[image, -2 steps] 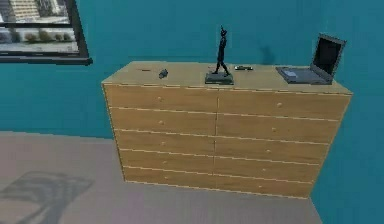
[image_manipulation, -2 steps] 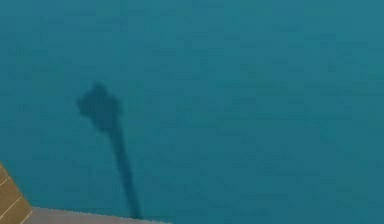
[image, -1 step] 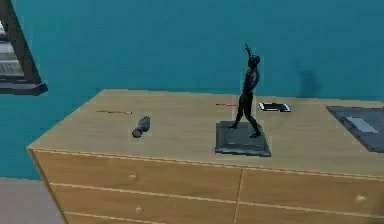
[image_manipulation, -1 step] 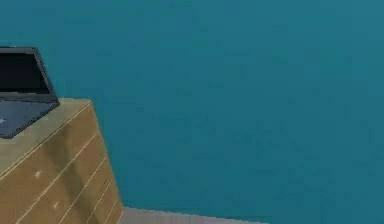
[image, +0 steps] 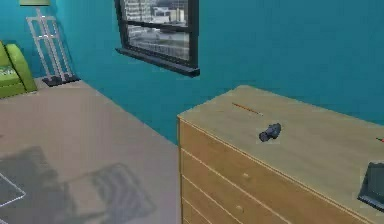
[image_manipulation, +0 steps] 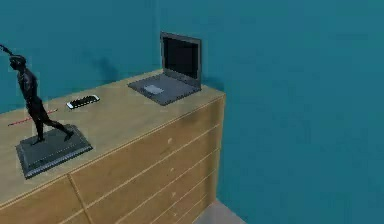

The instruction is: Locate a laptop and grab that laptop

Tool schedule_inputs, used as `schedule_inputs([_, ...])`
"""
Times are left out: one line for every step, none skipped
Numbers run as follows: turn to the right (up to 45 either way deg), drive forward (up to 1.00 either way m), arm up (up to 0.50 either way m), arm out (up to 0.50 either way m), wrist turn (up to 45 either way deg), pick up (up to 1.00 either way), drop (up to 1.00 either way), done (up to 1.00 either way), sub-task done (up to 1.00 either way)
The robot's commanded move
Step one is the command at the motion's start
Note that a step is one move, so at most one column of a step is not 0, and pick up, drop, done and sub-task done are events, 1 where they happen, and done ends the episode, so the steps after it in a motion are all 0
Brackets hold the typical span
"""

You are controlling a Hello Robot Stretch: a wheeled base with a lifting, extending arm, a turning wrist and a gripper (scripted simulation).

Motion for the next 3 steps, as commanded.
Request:
schedule_inputs([45.0,0.00,0.00,0.00,0.0,0.00,0.00,0.00,0.00])
schedule_inputs([30.0,0.00,0.00,0.00,0.0,0.00,0.00,0.00,0.00])
schedule_inputs([0.0,0.35,0.00,0.00,0.0,0.00,0.00,0.00,0.00])
